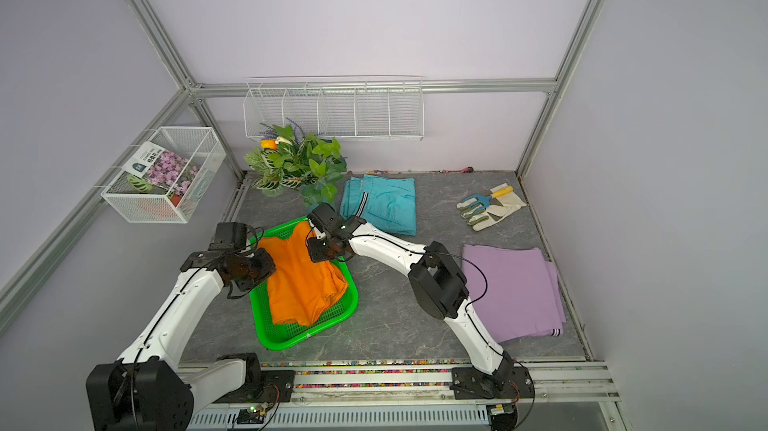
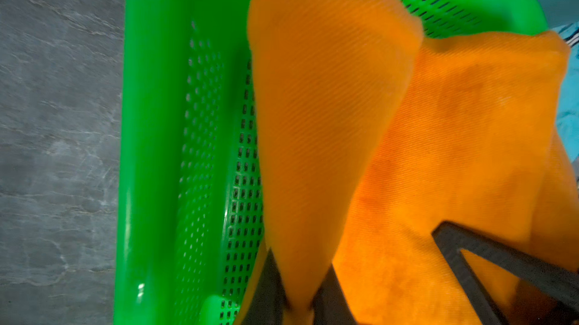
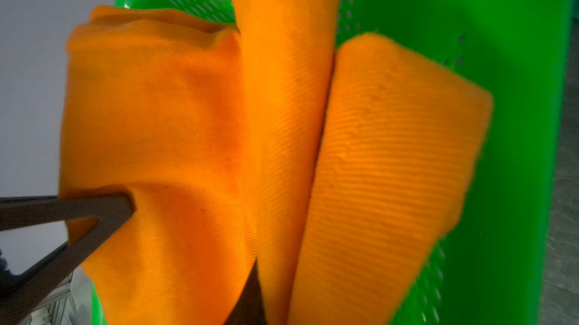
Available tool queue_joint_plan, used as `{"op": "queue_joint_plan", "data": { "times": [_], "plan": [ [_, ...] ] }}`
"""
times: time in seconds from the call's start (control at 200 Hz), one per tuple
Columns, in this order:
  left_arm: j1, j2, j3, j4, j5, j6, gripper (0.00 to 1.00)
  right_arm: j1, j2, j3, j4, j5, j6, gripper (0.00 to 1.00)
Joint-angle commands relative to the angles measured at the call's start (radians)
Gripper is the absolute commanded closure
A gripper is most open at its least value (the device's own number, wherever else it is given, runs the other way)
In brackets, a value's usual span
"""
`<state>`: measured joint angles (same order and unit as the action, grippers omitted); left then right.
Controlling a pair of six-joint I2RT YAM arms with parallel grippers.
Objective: Put the folded long pants in the basket
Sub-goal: Place the long pant in the basket, then move the long pant to the center of the board.
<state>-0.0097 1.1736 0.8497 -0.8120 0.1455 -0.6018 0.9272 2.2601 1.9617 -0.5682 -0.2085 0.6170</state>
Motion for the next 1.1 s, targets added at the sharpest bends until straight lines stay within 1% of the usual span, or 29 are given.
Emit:
{"op": "queue_joint_plan", "data": {
  "times": [0.0, 0.11, 0.145, 0.2, 0.225, 0.275, 0.32, 0.36, 0.385, 0.415, 0.43, 0.455, 0.495, 0.535, 0.57, 0.685, 0.775, 0.89, 0.945, 1.035, 1.095],
  "plan": [
    [0.013, 0.037, -0.011, 0.109, -0.026, 0.008, 1.00, 0.010, 0.003, -0.024, -0.033, 0.007, -0.009, 0.94],
    [0.014, 0.055, -0.013, 0.104, 0.002, 0.003, 1.00, 0.009, 0.001, -0.022, -0.033, 0.011, -0.019, 0.83],
    [0.013, 0.055, -0.014, 0.105, 0.005, 0.000, 0.95, 0.009, 0.001, -0.021, -0.032, 0.007, -0.025, 0.78],
    [0.014, 0.044, -0.014, 0.106, 0.005, -0.007, 0.90, 0.005, 0.001, -0.015, -0.032, 0.000, -0.038, 0.74],
    [0.014, 0.039, -0.014, 0.104, 0.003, -0.009, 0.84, 0.004, -0.001, -0.010, -0.034, 0.000, -0.041, 0.71],
    [0.013, 0.029, -0.002, 0.092, -0.007, -0.013, 0.63, 0.000, -0.002, 0.002, -0.041, -0.007, -0.049, 0.65],
    [0.013, 0.018, 0.014, 0.076, -0.023, -0.017, 0.48, -0.004, -0.008, 0.012, -0.049, -0.011, -0.057, 0.59],
    [0.014, 0.005, 0.031, 0.064, -0.032, -0.019, 0.40, -0.007, -0.016, 0.017, -0.050, -0.010, -0.063, 0.53],
    [0.013, -0.002, 0.045, 0.057, -0.040, -0.021, 0.35, -0.010, -0.025, 0.017, -0.047, -0.008, -0.066, 0.51],
    [0.013, -0.011, 0.062, 0.047, -0.047, -0.025, 0.30, -0.015, -0.035, 0.017, -0.047, -0.005, -0.068, 0.47],
    [0.014, -0.017, 0.070, 0.045, -0.051, -0.022, 0.28, -0.016, -0.039, 0.017, -0.046, -0.004, -0.071, 0.44],
    [0.014, -0.023, 0.083, 0.044, -0.052, -0.017, 0.24, -0.019, -0.047, 0.016, -0.045, -0.005, -0.071, 0.43],
    [0.013, -0.034, 0.106, 0.050, -0.048, -0.007, 0.23, -0.023, -0.059, 0.016, -0.040, -0.009, -0.075, 0.42],
    [0.014, -0.042, 0.125, 0.059, -0.032, 0.008, 0.22, -0.029, -0.070, 0.016, -0.037, -0.016, -0.076, 0.39],
    [0.013, -0.049, 0.138, 0.069, -0.017, 0.018, 0.22, -0.035, -0.080, 0.015, -0.032, -0.024, -0.077, 0.34],
    [0.013, -0.058, 0.175, 0.083, 0.015, 0.005, 0.21, -0.048, -0.107, 0.017, -0.013, -0.050, -0.074, 0.26],
    [0.013, -0.060, 0.203, 0.079, 0.044, 0.001, 0.21, -0.059, -0.132, 0.012, -0.016, -0.070, -0.071, 0.23],
    [0.003, -0.070, 0.207, 0.092, 0.087, -0.010, 0.21, -0.078, -0.181, -0.026, -0.023, -0.057, -0.075, 0.21],
    [-0.033, -0.074, 0.201, 0.102, 0.086, -0.019, 0.21, -0.090, -0.216, -0.062, -0.021, -0.046, -0.080, 0.22],
    [-0.141, -0.068, 0.199, 0.126, 0.042, -0.040, 0.21, -0.128, -0.281, -0.142, -0.008, -0.037, -0.079, 0.22],
    [-0.198, -0.051, 0.192, 0.155, 0.036, -0.072, 0.21, -0.163, -0.326, -0.205, 0.012, -0.048, -0.070, 0.22]
  ]
}}
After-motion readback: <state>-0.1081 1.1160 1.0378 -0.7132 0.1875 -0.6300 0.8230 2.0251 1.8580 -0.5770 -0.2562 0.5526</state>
